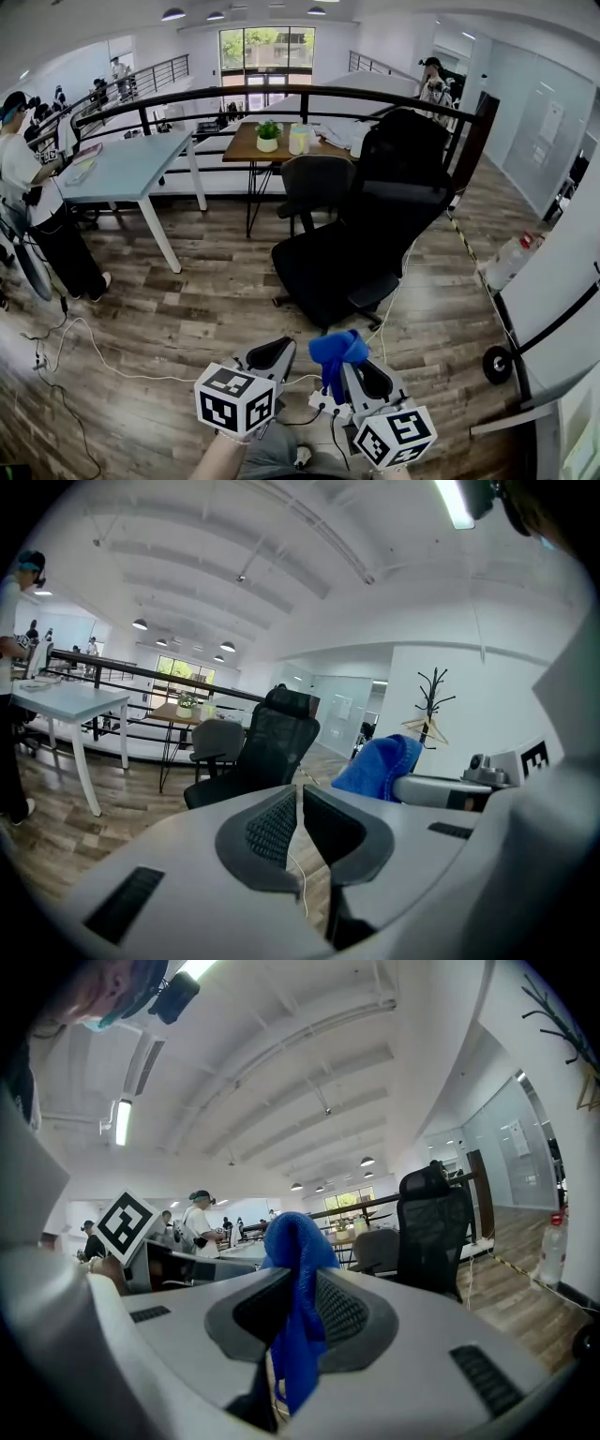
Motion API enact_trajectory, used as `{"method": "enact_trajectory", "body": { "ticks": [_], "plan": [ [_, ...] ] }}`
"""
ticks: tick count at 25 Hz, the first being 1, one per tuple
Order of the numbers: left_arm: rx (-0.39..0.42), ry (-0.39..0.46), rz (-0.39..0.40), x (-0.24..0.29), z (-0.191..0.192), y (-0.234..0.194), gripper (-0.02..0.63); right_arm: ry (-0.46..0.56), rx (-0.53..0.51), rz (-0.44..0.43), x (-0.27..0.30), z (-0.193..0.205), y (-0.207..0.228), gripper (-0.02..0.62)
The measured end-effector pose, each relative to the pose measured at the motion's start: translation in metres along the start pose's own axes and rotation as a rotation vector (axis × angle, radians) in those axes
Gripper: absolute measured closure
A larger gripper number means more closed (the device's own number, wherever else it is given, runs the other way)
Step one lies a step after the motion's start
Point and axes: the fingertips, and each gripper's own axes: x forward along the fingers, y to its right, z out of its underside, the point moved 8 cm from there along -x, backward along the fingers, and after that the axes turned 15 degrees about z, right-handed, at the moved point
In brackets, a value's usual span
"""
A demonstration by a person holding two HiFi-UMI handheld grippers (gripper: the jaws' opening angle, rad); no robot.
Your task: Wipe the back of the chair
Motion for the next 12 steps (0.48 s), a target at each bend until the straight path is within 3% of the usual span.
{"method": "enact_trajectory", "body": {
  "ticks": [7, 12],
  "plan": [
    [-0.012, -0.007, -0.028, 0.008, -0.016, -0.064, 0.572, -0.013, 0.03, -0.008, 0.067, 0.0, -0.009, 0.512],
    [-0.01, -0.015, -0.001, 0.024, -0.049, -0.129, 0.572, 0.003, 0.032, 0.01, 0.138, -0.016, -0.019, 0.512]
  ]
}}
